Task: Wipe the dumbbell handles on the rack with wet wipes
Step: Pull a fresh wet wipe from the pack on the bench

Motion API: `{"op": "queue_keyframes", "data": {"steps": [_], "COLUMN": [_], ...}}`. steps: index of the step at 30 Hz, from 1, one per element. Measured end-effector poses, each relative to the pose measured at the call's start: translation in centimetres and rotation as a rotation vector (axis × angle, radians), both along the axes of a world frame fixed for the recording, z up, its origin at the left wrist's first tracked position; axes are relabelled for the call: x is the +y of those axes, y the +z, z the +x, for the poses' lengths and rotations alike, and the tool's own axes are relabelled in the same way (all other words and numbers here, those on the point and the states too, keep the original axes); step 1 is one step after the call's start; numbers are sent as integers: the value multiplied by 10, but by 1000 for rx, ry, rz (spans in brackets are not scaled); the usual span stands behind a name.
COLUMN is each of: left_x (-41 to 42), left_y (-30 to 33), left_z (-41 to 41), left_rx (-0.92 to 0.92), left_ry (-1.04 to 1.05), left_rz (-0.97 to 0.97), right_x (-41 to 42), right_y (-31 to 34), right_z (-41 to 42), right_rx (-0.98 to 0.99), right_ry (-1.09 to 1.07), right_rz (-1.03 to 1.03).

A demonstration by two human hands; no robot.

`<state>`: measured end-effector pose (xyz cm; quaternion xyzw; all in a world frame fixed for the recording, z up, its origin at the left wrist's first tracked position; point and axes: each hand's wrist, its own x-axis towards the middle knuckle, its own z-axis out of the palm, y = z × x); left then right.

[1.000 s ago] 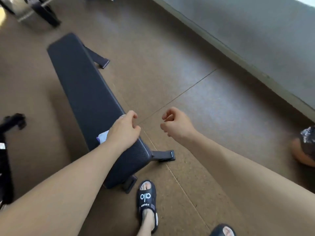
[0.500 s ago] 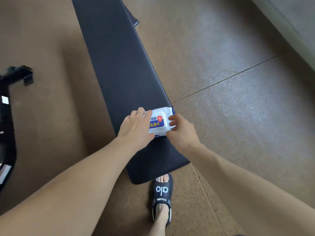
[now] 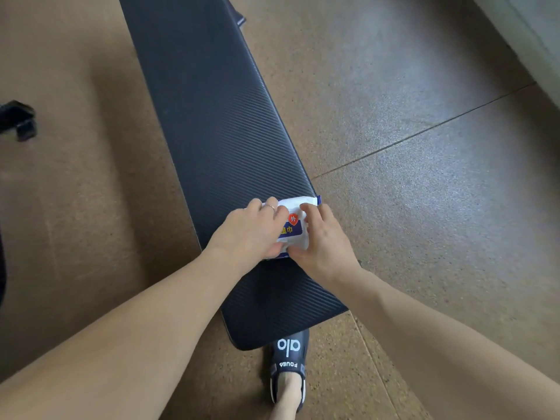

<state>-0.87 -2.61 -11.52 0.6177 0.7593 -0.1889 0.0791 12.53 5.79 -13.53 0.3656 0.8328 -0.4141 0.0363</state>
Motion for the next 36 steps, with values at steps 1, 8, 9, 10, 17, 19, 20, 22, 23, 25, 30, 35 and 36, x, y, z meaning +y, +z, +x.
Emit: {"op": "queue_keyframes", "data": {"steps": [1,8,9,10,17,19,20,22,23,25,30,35,36], "left_x": [-2,-3,-2,-1,4,1,-2,-7,-9,-10,-6,-7,-7], "left_y": [-2,-4,-2,1,17,17,15,10,6,0,-7,-9,-9], "left_z": [1,-15,-18,-22,-38,-37,-34,-26,-21,-15,-10,-13,-14], "left_rx": [24,-19,-42,-44,0,-6,-50,-168,-225,-287,-289,-327,-334], "left_ry": [-53,-193,-184,-143,166,-23,-71,-60,-35,26,19,-31,-45], "left_rz": [-15,206,218,204,316,238,189,123,118,138,200,209,209], "right_x": [-1,1,1,0,-4,-4,-4,-6,-7,-8,-6,-6,-6], "right_y": [-2,-10,-10,-10,0,0,0,-1,-2,-4,-8,-10,-10], "right_z": [0,0,0,0,0,0,1,1,2,3,0,0,0], "right_rx": [-4,-13,-18,-18,-10,-16,-21,-13,0,23,49,51,49], "right_ry": [14,50,58,60,29,15,0,-32,-47,-67,-109,-124,-123], "right_rz": [15,87,94,102,101,110,105,89,80,60,55,33,27]}}
